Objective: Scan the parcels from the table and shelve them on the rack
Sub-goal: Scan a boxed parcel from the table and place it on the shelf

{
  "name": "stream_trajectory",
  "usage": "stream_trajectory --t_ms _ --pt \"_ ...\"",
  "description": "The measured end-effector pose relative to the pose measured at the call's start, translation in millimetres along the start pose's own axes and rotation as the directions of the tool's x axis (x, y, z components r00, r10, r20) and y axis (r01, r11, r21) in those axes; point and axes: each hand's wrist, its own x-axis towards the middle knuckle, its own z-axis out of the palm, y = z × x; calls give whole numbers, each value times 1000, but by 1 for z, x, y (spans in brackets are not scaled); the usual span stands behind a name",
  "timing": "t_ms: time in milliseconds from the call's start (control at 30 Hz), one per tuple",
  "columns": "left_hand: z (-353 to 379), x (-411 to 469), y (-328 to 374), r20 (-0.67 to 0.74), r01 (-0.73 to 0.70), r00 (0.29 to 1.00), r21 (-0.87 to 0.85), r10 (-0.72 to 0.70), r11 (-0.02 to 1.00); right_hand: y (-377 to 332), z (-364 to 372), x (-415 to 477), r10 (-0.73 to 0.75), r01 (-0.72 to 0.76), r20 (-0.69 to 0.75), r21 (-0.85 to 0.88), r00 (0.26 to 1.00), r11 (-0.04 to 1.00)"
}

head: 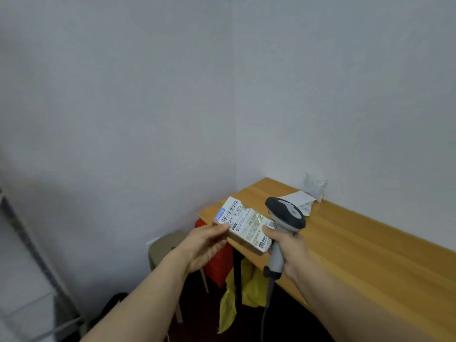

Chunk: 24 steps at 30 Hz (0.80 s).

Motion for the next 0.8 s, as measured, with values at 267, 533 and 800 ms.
stream_trajectory --t_ms 267,533,800 --pt "-89 -89 8 -134 17 991 153 4 988 57 116 -98 -33 51 96 -187 995 981" --pt "-177 -158 38 -373 16 902 535 220 844 85 147 -207 102 98 349 -511 931 854" --pt "-198 -202 38 -434 63 846 657 309 751 84 162 -254 129 81 382 -487 915 870"
